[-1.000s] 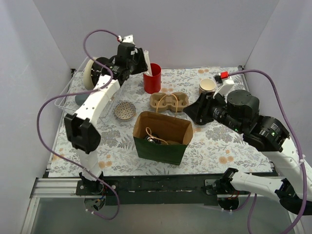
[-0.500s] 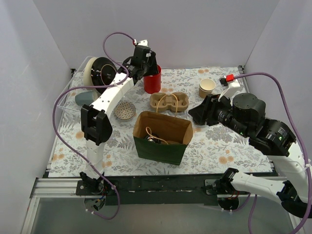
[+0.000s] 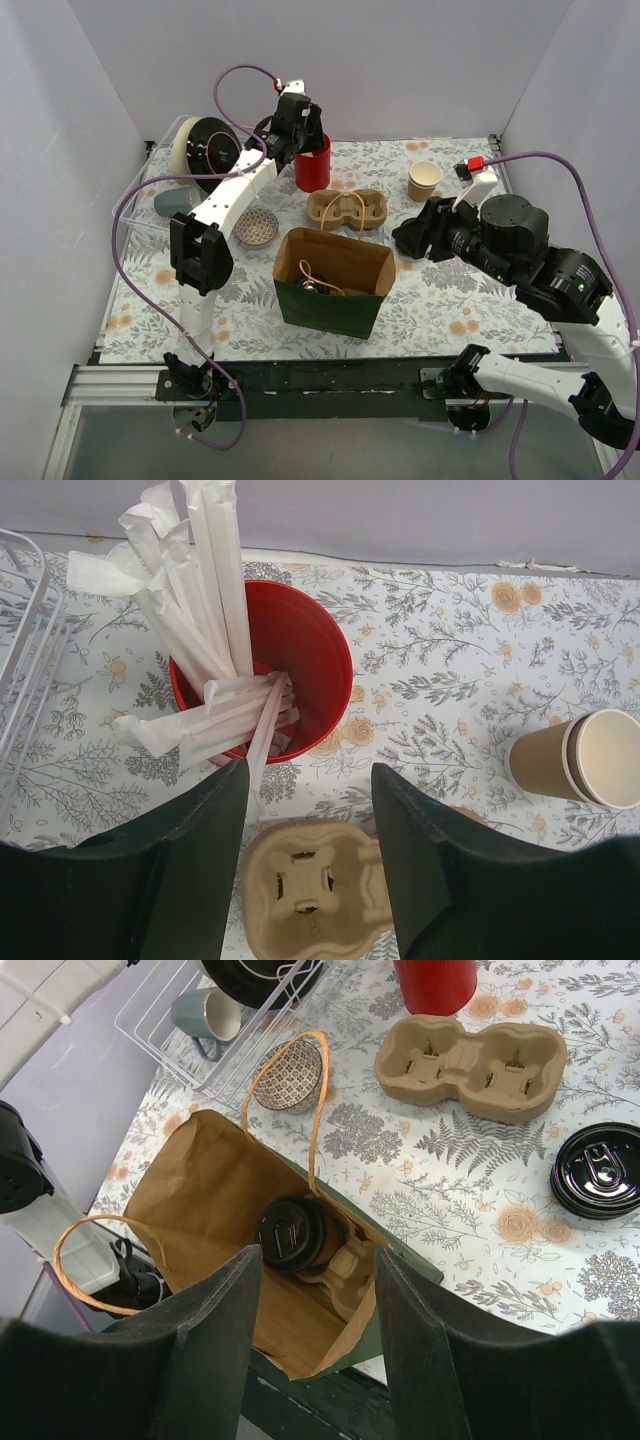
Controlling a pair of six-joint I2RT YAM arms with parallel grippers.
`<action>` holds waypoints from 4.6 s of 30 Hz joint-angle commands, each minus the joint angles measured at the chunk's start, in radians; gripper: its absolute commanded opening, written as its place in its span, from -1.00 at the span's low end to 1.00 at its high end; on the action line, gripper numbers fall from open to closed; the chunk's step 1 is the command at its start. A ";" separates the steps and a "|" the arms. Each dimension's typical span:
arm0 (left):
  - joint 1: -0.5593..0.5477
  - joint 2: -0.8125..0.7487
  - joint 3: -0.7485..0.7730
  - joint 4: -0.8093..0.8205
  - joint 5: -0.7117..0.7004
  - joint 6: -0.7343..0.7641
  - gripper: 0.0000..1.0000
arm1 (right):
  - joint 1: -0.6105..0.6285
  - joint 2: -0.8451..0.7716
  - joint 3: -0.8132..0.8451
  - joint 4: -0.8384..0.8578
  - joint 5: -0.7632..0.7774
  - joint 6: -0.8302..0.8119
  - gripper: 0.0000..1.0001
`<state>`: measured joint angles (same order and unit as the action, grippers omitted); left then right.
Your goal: Pack the takeout coffee
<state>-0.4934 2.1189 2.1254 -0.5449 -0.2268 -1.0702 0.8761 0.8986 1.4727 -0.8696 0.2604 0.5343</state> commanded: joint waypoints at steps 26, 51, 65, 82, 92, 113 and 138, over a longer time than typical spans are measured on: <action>-0.031 -0.007 -0.012 0.011 -0.111 0.079 0.00 | -0.003 -0.018 -0.014 0.015 0.031 0.012 0.13; -0.033 0.000 -0.038 -0.009 -0.166 0.102 -0.09 | -0.005 -0.041 -0.012 -0.014 0.043 0.027 0.12; -0.033 0.058 0.008 0.005 -0.175 0.127 -0.17 | -0.005 -0.066 -0.012 -0.043 0.062 0.041 0.11; -0.031 0.110 0.082 0.017 -0.204 0.150 -0.23 | -0.005 -0.079 -0.017 -0.059 0.071 0.039 0.11; -0.033 0.098 0.079 0.014 -0.213 0.154 -0.67 | -0.005 -0.079 -0.028 -0.051 0.068 0.038 0.10; -0.031 0.009 0.059 0.010 -0.232 0.177 -1.00 | -0.005 -0.089 -0.058 -0.011 0.042 0.047 0.08; -0.045 -0.094 0.051 -0.030 -0.233 0.174 -1.00 | -0.005 -0.122 -0.038 -0.037 0.040 0.066 0.07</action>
<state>-0.5297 2.0926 2.1666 -0.5529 -0.4526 -0.9001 0.8761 0.7956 1.4200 -0.9195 0.2928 0.5808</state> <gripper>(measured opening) 0.056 0.541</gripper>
